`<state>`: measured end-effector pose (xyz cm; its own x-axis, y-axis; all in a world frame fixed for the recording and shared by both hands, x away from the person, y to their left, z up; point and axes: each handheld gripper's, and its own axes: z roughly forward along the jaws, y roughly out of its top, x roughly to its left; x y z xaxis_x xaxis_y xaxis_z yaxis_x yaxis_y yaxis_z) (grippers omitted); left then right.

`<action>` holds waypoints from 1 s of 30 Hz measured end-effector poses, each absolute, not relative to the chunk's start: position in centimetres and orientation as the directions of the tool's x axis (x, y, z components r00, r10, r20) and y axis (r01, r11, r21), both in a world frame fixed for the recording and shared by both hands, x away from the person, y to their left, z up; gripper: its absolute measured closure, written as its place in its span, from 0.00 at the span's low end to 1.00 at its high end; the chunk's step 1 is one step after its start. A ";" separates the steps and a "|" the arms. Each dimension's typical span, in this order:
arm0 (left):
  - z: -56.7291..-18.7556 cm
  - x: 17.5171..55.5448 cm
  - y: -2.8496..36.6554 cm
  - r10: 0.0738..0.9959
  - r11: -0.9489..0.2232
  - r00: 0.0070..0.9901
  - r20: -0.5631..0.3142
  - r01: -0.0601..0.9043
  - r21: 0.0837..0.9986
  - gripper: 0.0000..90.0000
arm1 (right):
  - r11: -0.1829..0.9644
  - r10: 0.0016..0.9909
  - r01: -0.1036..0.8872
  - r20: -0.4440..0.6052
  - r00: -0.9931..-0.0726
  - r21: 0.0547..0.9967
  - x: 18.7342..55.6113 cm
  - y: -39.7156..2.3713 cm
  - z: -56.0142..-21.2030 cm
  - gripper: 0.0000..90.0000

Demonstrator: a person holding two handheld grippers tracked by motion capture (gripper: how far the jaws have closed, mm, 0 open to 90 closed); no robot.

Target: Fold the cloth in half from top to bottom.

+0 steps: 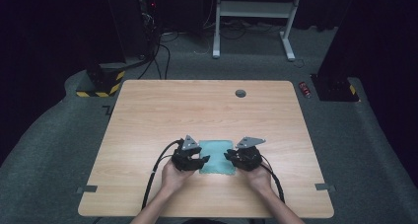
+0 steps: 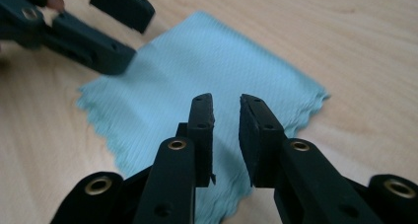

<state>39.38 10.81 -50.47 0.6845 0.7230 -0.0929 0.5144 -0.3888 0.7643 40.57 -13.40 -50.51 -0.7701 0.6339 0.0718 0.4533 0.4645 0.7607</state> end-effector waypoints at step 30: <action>-51.3 39.9 10.9 0.755 -0.405 0.653 -0.054 0.529 0.746 0.54 | 0.425 0.694 0.501 0.083 -0.715 0.754 43.8 -13.0 -50.9 0.81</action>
<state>39.89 10.93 -51.27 0.6530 0.7554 -0.0537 0.5293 -0.4046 0.7457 43.77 -12.96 -50.89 -0.7152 0.6939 0.0834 0.5006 0.4254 0.7540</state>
